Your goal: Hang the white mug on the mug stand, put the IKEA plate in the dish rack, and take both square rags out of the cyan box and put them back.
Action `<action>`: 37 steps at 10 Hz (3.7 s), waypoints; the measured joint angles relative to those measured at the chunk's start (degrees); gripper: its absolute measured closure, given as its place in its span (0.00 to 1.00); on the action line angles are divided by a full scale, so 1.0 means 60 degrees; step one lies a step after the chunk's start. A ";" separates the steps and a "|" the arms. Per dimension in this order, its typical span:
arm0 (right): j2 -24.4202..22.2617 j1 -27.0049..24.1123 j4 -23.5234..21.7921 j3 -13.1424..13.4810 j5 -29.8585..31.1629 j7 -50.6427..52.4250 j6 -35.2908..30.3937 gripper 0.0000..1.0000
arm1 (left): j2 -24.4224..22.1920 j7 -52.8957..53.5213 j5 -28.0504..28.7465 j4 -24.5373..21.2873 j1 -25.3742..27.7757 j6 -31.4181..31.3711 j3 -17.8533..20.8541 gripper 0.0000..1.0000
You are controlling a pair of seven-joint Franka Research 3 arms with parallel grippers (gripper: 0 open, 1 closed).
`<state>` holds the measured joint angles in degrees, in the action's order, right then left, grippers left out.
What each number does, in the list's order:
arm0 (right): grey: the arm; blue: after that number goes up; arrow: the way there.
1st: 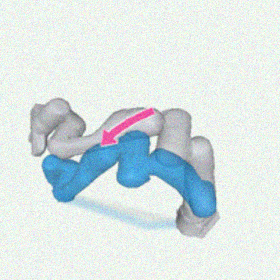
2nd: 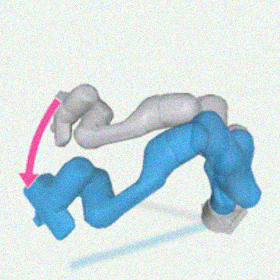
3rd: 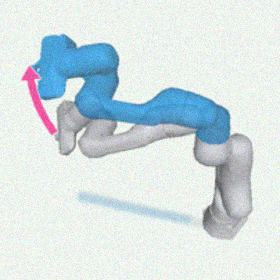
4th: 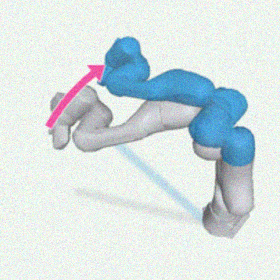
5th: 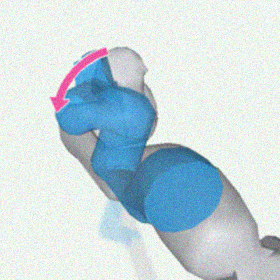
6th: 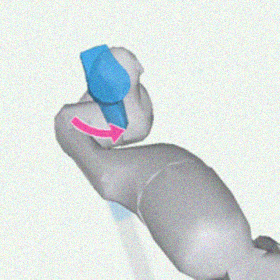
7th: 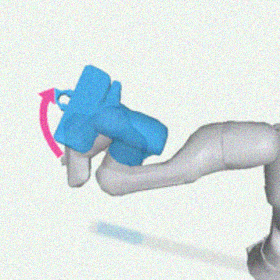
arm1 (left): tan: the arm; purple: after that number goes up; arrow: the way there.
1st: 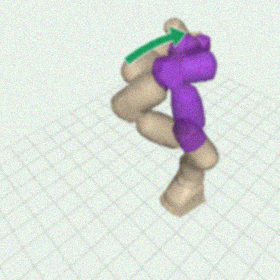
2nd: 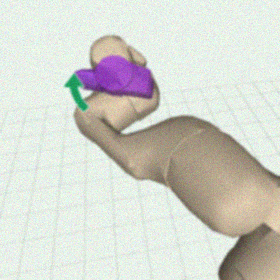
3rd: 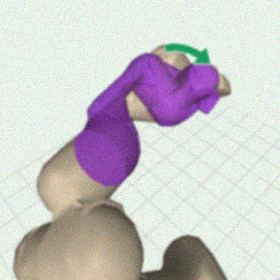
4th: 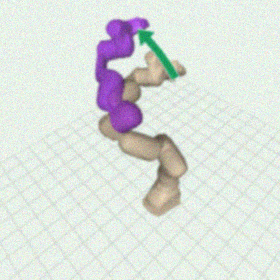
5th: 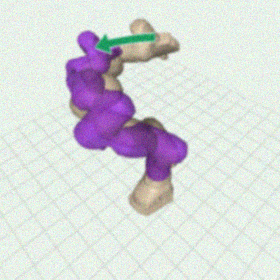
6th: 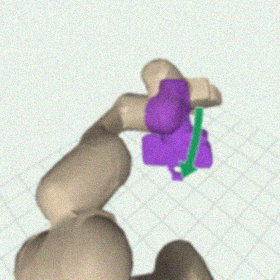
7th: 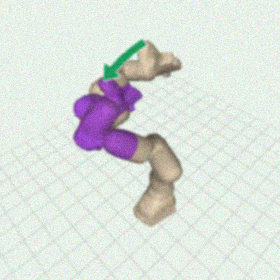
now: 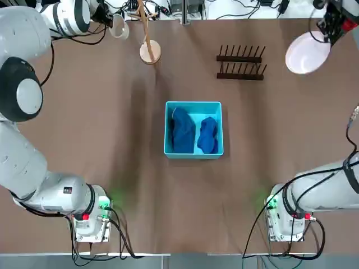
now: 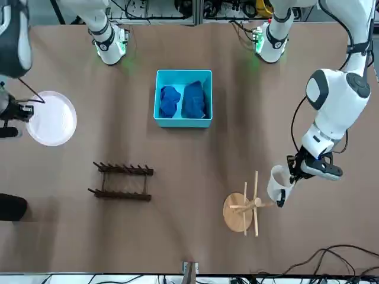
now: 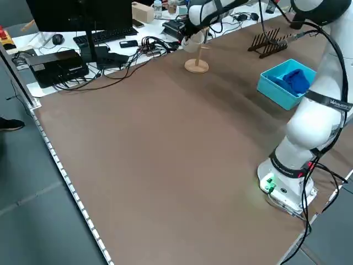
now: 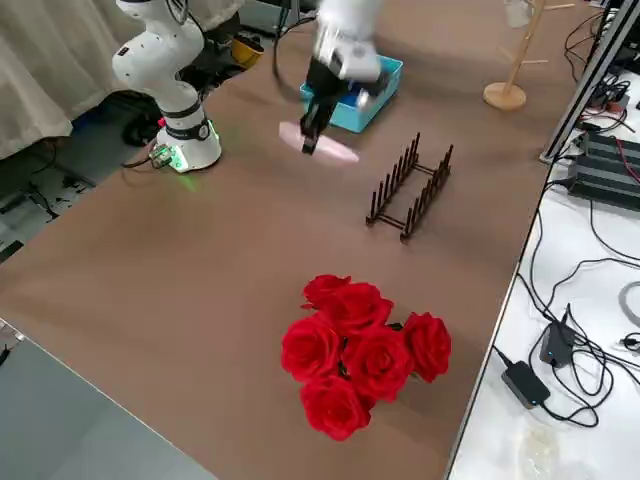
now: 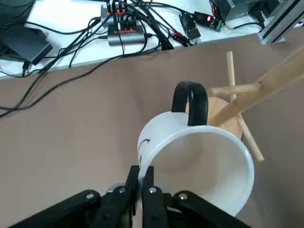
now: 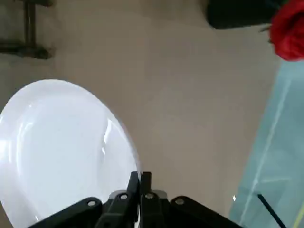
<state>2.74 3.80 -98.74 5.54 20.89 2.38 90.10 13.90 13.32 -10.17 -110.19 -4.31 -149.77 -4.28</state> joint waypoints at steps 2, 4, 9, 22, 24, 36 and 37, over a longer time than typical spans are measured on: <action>0.0076 0.1805 0.0396 -0.0048 0.1683 -0.3285 -0.1253 0.97 | 0.0311 -0.0119 0.0000 0.0315 -0.0047 -0.0014 -0.0031 0.94; 0.0781 0.3340 0.0376 -0.0076 0.3311 -0.4950 -0.1716 0.97 | 0.0526 -0.0172 0.0000 0.0461 -0.0107 -0.0238 -0.0055 0.94; 0.2068 0.4068 0.0458 -0.0058 0.4886 -0.5224 -0.1276 0.97 | 0.0784 -0.0173 0.0001 0.0613 -0.0188 -0.0316 -0.0245 0.94; 0.3595 0.3937 0.1210 0.0133 0.5150 -0.5794 0.0401 0.97 | 0.1267 -0.0737 0.0002 0.1262 -0.0217 -0.0439 -0.0544 0.19; 0.3712 0.3779 0.1216 0.0140 0.5148 -0.5795 0.0741 0.97 | 0.0860 -0.0732 0.0003 0.1564 -0.0143 0.0942 -0.0302 0.01; 0.4844 0.3637 0.1220 0.0110 0.5154 -0.7309 0.1223 0.97 | -0.2120 -0.2052 0.0309 0.1075 -0.0231 0.8106 -0.2142 0.00; 0.4867 0.3662 0.1222 0.0109 0.5160 -0.7349 0.1215 0.97 | -0.2118 -0.2377 0.0317 0.0774 -0.0248 0.7866 -0.2704 0.00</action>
<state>31.95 25.77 -91.41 6.20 51.85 -41.71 97.39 1.20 -0.94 -8.26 -105.54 -5.79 -102.57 -20.50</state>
